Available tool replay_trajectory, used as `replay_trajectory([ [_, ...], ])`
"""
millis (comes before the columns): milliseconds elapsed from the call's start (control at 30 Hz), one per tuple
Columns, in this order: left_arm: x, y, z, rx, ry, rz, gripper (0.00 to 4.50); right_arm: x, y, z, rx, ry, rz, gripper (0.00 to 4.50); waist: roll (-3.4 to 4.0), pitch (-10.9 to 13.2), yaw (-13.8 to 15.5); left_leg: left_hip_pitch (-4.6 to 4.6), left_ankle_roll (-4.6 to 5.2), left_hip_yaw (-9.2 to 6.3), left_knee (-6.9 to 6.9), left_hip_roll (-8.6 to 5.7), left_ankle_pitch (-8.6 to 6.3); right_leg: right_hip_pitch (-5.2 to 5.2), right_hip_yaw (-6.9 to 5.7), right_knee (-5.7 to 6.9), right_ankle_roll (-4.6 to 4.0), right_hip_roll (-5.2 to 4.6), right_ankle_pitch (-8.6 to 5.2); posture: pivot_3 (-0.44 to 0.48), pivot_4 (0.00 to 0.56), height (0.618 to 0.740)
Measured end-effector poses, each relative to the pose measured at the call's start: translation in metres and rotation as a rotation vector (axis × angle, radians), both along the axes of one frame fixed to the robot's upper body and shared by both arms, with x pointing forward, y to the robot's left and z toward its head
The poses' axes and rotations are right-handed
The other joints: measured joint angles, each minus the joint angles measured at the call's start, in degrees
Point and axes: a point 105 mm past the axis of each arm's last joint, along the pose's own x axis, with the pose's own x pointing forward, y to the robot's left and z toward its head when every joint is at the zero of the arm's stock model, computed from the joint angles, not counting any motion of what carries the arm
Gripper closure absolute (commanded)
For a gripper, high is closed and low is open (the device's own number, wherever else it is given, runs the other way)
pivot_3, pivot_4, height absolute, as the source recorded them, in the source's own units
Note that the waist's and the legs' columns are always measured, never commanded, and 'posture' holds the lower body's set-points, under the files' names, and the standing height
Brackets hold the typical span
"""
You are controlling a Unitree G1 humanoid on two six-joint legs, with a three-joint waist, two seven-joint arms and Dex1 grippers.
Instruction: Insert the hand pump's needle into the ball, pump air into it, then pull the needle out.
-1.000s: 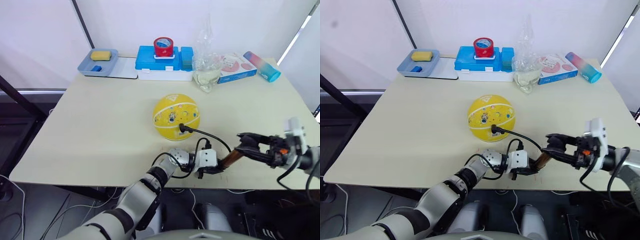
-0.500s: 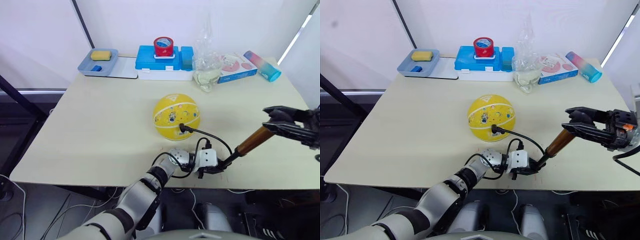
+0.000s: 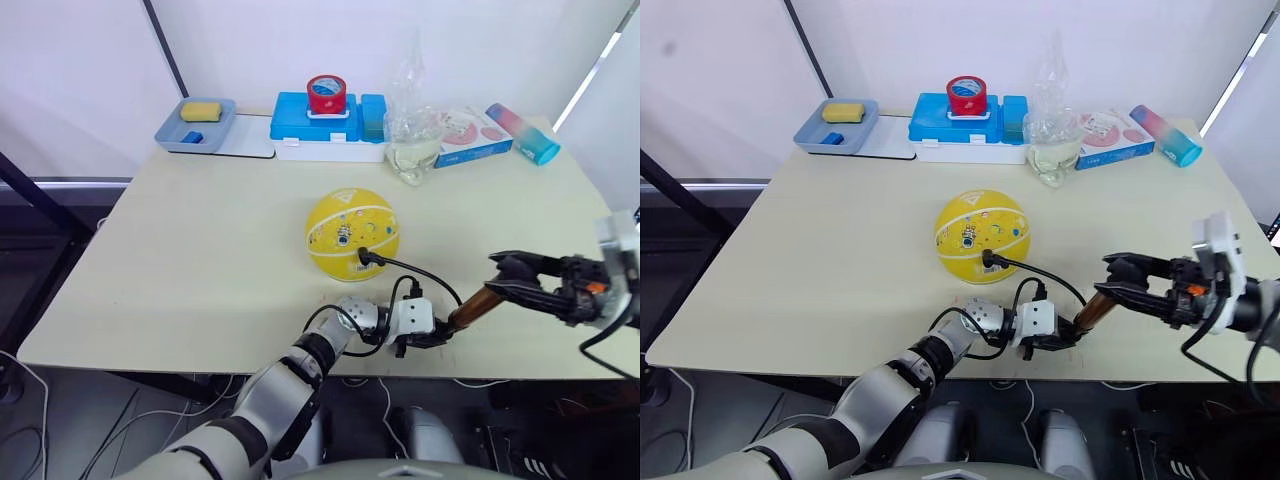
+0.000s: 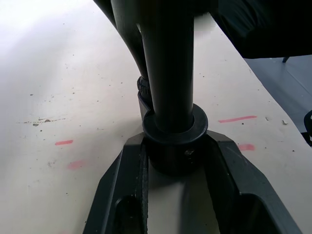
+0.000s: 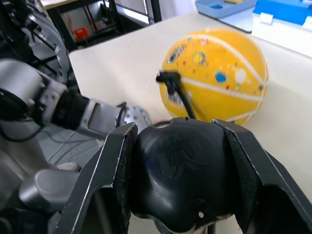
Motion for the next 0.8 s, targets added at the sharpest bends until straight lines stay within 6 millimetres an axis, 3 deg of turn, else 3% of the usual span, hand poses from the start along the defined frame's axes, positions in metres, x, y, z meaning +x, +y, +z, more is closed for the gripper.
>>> replay_trajectory([
  [133, 0.001, -0.001, 0.001, 0.001, -0.002, 0.000, 3.37, 0.004, 0.007, -0.021, -0.028, -0.004, 0.009, 2.58, 0.00, 0.00, 0.01, 0.00, 0.00, 0.00, 0.00, 0.00, 0.00, 0.00, 0.00, 0.00, 0.00, 0.00, 0.00, 0.000, 0.150, 0.739],
  [333, 0.001, 0.000, 0.001, 0.001, -0.002, -0.001, 3.37, 0.005, 0.007, -0.019, 0.008, 0.003, 0.016, 2.58, 0.03, 0.03, 0.01, 0.00, 0.00, 0.00, 0.00, 0.00, 0.00, -0.01, 0.00, 0.00, 0.00, 0.00, 0.00, 0.000, 0.150, 0.739],
  [667, 0.003, -0.001, 0.003, 0.003, -0.001, -0.002, 3.37, -0.001, -0.013, 0.067, 0.123, -0.033, 0.019, 2.58, 0.23, 0.23, 0.03, -0.04, 0.00, 0.01, 0.00, -0.01, 0.00, -0.02, 0.00, -0.01, 0.00, -0.06, 0.01, 0.000, 0.150, 0.739],
  [800, 0.002, -0.001, 0.003, 0.002, 0.001, -0.001, 3.37, -0.006, -0.019, 0.091, 0.134, -0.047, 0.017, 2.58, 0.22, 0.24, 0.03, -0.04, 0.00, 0.01, 0.00, 0.00, 0.00, -0.02, 0.01, -0.01, -0.01, -0.06, 0.01, 0.000, 0.150, 0.739],
])
